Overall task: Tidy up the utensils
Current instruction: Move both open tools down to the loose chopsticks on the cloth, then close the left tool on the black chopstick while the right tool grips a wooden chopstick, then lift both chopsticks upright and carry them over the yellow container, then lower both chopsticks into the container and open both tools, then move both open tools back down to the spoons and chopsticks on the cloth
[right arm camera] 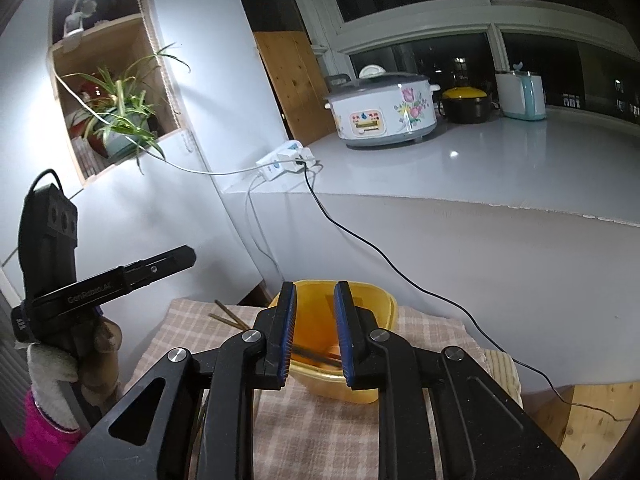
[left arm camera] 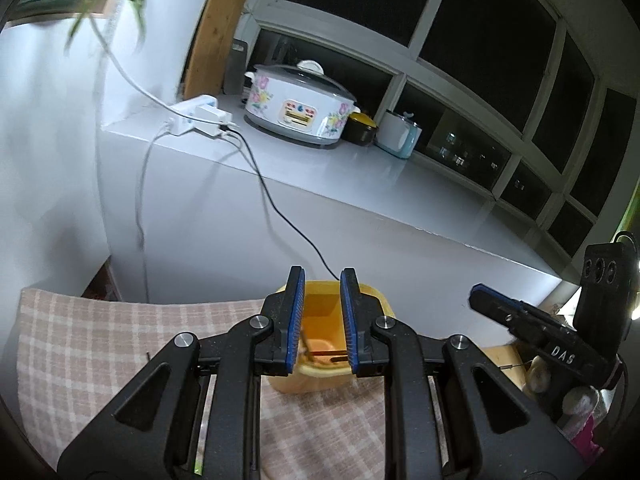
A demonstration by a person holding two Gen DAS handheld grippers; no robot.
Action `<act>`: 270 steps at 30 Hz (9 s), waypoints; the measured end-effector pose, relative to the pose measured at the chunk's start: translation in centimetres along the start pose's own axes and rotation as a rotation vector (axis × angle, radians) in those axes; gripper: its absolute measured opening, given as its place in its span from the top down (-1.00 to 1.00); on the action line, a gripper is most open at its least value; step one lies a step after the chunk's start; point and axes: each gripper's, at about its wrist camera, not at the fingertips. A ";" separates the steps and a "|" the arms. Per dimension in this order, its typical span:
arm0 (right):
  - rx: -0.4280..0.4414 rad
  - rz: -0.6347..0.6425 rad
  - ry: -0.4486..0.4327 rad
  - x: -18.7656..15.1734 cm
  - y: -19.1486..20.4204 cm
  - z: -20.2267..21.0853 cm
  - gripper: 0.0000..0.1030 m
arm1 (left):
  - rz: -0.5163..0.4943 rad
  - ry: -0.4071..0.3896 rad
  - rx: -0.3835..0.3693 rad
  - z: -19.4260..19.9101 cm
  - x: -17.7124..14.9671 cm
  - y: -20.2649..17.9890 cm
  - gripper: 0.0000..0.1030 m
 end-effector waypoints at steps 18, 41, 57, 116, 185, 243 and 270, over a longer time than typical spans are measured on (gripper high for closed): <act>0.127 -0.023 0.129 -4.3 2.8 -1.0 0.66 | 0.072 0.012 0.170 7.5 -4.0 9.0 0.68; 0.166 -0.055 0.462 -14.3 4.8 -7.8 0.66 | 0.173 0.320 0.203 3.1 -14.4 14.0 0.68; 0.173 -0.079 0.595 -17.6 6.2 -12.1 0.66 | 0.184 0.458 0.206 -1.7 -16.6 14.8 0.68; 0.173 0.045 0.452 -12.5 8.5 -9.5 0.91 | 0.110 0.266 0.135 2.8 -11.6 11.0 0.92; 0.051 -0.125 -0.060 5.0 -4.3 -2.4 0.91 | -0.019 -0.018 -0.020 -3.4 0.3 -2.6 0.92; -0.013 -0.042 0.144 -2.6 -3.0 -3.9 0.85 | 0.018 0.022 -0.010 0.1 -3.9 -0.8 0.66; 0.096 0.007 0.198 -7.6 2.3 -0.7 0.47 | 0.100 0.105 0.161 8.3 -11.5 7.1 0.54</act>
Point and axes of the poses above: each gripper's, at about its wrist camera, not at the fingertips, and z roughly against the way its jaws point, y to its left, x to its top, and after that the axes turned 9 degrees about -y, right-handed
